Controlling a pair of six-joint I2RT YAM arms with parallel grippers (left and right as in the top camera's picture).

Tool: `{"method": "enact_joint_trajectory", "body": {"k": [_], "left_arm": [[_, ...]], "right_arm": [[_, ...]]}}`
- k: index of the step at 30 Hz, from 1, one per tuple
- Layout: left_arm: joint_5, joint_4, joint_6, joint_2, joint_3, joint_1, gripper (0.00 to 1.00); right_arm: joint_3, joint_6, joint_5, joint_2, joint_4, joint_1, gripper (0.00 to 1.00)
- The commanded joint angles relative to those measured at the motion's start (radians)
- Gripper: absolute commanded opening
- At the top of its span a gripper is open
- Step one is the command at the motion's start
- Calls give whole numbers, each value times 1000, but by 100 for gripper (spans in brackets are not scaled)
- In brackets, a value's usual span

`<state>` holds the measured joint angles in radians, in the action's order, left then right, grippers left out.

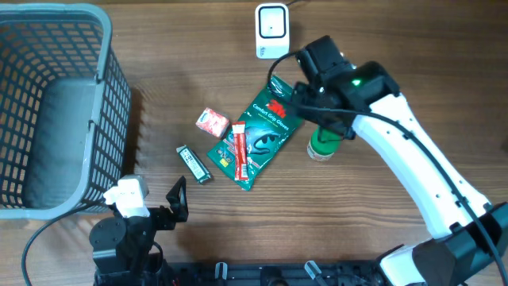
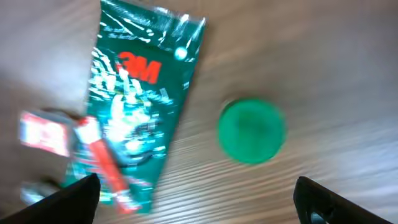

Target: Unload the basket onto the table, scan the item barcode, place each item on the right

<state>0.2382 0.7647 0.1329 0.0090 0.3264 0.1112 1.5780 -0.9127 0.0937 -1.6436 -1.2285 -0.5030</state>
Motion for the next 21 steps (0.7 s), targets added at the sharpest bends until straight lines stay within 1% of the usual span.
{"method": "enact_joint_trajectory", "body": {"k": [1,2,3,4,5,6,7,8,10,14,17,21], "left_arm": [[19,1,2,-3,-8,-3,100],[19,1,2,-3,-8,-3,100],[19,1,2,-3,-8,-3,100],[19,1,3,-3,-8,-3,100],[19,1,2,-3,-8,-3,100],[19,1,2,-3,-8,-3,100],[19,1,2,-3,-8,-3,100],[19,1,2,-3,-8,-3,100],[19,1,2,-3,-8,-3,100],[19,1,2,-3,-8,-3,100],[19,1,2,-3,-8,-3,100],[19,1,2,-3,-8,-3,100]], "right_arm": [[5,-137,-73,-10,42,-2,100],[5,-158,-71,-10,42,-2,100],[3,-247,-64,-10,15,-1,99],[-3,-480,-64,-12,-63,0,96],[-16,-789,-65,-16,-169,0,95],[-35,-1027,-65,-18,-228,0,100],[-59,-1156,-62,-19,-236,0,100],[-99,-1156,-68,-19,-148,5,100],[-146,-1156,-80,-19,-79,4,99],[-232,-1156,-34,-21,57,36,100],[-267,-1156,-15,-29,113,50,100],[-279,-1154,-8,-108,171,58,100]]}}
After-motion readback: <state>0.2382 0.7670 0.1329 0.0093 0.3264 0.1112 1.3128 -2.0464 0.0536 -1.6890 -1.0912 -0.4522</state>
